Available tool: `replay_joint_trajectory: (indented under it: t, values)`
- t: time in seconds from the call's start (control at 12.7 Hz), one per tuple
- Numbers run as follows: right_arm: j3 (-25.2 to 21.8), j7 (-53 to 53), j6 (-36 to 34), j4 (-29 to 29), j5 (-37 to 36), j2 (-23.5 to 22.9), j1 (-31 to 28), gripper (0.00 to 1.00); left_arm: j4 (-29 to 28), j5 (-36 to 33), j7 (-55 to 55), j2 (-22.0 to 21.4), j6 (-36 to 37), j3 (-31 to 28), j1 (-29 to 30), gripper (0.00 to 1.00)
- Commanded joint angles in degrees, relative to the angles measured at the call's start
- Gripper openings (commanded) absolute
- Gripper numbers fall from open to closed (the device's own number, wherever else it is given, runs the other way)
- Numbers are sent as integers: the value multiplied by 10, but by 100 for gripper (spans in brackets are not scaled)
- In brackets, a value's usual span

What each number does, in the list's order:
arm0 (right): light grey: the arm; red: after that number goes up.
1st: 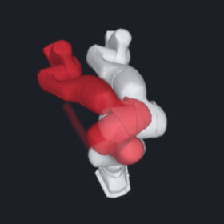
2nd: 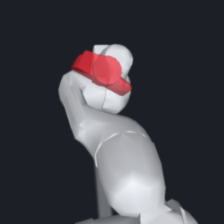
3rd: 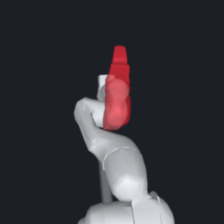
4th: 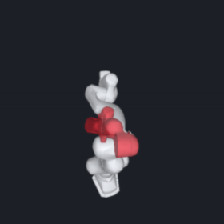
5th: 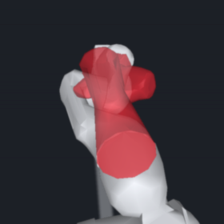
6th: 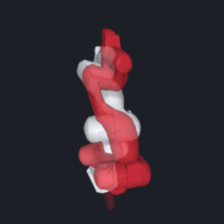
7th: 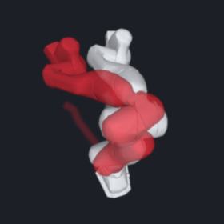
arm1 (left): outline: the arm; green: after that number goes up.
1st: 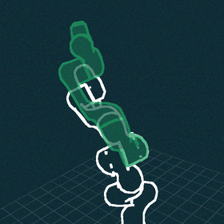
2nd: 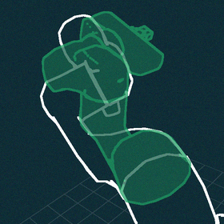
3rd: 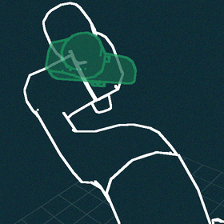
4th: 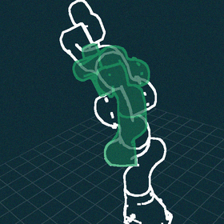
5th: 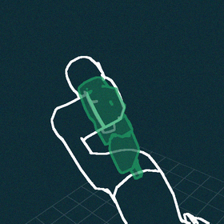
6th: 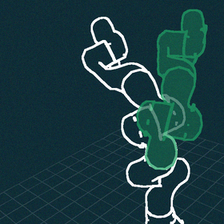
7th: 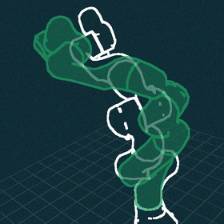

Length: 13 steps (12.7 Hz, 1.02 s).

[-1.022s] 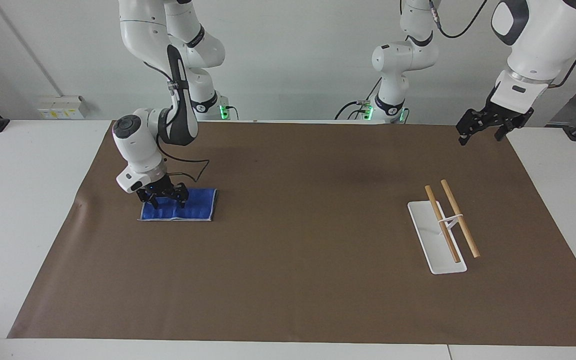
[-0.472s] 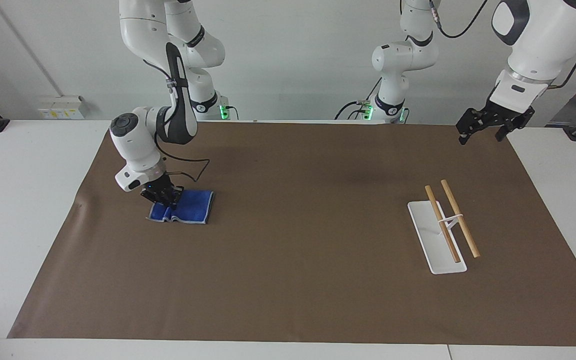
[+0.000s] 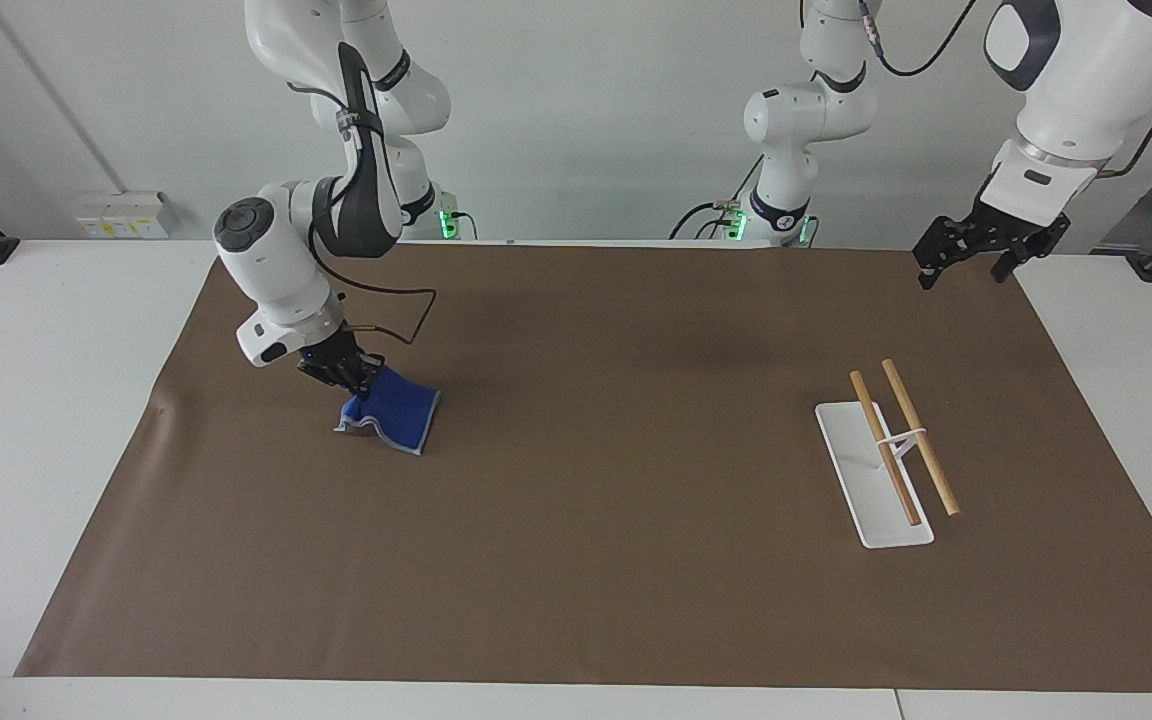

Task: Right arm passes towel to left arm to hang
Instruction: 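Lift the towel with the right gripper while the left gripper approaches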

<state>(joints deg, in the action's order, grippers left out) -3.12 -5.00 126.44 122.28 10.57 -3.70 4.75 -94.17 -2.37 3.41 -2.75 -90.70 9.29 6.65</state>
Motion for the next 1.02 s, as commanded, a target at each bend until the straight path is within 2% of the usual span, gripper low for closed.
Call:
replay_joint_trajectory:
  t: [0.0, 0.16, 0.31, 0.47, 0.63, 0.94]
  values:
    - [2, -38, -81, -78, 67, 1, 15, 0, -13, 3, -5, -14, 6, -1, -8, 100]
    - [3, -84, -116, -117, 108, -2, 18, 0, -15, 3, -6, -14, 4, -1, -9, 100]
    - [19, -138, -124, -138, 180, -6, 18, 0, -15, 4, 23, -14, -1, 3, -9, 100]
    - [33, -212, -118, -153, 269, -10, 18, 0, -18, 24, 110, -14, -24, 12, -9, 100]
    - [41, -284, -98, -155, 346, -11, 26, 0, -40, 49, 220, -19, -76, 19, -9, 100]
    - [43, -425, -3, -146, 484, -17, 90, 0, -110, 75, 466, -38, -221, 69, -6, 100]
